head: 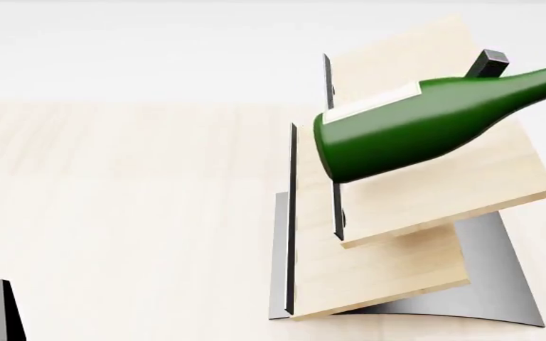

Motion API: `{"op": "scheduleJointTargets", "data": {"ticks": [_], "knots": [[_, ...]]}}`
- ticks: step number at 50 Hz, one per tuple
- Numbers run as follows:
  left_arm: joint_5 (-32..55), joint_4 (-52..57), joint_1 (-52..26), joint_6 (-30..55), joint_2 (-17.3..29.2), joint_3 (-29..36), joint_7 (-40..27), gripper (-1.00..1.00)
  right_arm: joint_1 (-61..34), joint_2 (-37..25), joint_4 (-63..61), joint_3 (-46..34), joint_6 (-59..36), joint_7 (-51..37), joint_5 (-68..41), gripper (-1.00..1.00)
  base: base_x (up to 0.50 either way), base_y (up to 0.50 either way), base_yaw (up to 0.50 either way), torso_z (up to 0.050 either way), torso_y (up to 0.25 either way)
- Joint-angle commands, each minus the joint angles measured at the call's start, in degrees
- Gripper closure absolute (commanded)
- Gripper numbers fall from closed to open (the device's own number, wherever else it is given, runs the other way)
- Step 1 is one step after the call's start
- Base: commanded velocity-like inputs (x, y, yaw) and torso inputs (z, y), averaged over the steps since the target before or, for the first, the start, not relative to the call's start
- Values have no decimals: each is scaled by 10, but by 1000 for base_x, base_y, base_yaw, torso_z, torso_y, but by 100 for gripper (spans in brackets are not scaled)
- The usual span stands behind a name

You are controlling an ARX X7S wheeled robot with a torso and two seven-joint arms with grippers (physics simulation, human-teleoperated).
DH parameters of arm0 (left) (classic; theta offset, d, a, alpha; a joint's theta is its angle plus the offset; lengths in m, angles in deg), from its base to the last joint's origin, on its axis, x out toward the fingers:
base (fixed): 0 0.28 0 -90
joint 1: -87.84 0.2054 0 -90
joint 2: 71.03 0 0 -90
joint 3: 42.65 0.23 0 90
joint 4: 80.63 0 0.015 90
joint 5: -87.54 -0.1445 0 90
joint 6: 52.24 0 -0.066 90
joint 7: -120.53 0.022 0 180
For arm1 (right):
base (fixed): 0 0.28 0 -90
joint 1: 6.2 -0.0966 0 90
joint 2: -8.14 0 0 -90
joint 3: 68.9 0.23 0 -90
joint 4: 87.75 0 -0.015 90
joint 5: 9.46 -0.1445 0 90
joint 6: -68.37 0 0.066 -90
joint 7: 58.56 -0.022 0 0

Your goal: Put the wine bottle on the wine rack.

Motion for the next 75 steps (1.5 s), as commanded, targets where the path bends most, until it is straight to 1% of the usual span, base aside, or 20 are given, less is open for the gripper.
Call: {"op": "scheduleJointTargets", "data": {"ticks": [1, 22, 26, 75], "knots": [[1, -1, -1, 0, 1, 1, -1, -100, -9, 4, 14, 8, -4, 8, 18, 100, 0, 0, 0, 0, 0], [1, -1, -1, -1, 2, 2, -3, -100, -10, 10, 26, 3, -6, 3, 25, 100, 0, 0, 0, 0, 1], [1, -1, -1, -1, 2, 3, -3, -100, -23, 17, 53, -5, -16, 15, 28, 100, 0, 0, 0, 0, 0], [3, -4, -2, -4, 6, 5, -7, -100, -23, 25, 68, -9, -23, 0, 31, 100, 0, 0, 0, 0, 0]]}}
